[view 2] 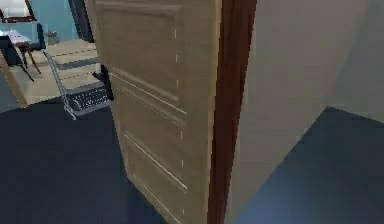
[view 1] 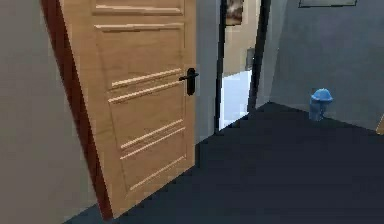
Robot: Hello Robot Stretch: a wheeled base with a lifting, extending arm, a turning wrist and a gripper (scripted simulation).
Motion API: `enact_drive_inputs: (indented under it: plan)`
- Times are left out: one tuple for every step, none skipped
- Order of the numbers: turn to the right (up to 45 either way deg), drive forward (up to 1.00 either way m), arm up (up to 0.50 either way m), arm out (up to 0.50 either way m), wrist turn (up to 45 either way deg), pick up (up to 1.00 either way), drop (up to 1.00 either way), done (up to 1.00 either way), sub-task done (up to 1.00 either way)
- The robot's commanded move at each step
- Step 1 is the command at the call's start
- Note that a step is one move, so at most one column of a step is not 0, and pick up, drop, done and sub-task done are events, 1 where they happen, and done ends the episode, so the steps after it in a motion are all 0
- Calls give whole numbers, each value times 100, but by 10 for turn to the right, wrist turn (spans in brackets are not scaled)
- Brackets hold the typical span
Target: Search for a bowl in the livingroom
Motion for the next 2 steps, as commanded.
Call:
enact_drive_inputs:
  plan:
    - [360, 0, 0, 0, 0, 0, 0, 0, 0]
    - [0, 10, 0, 0, 0, 0, 0, 0, 0]
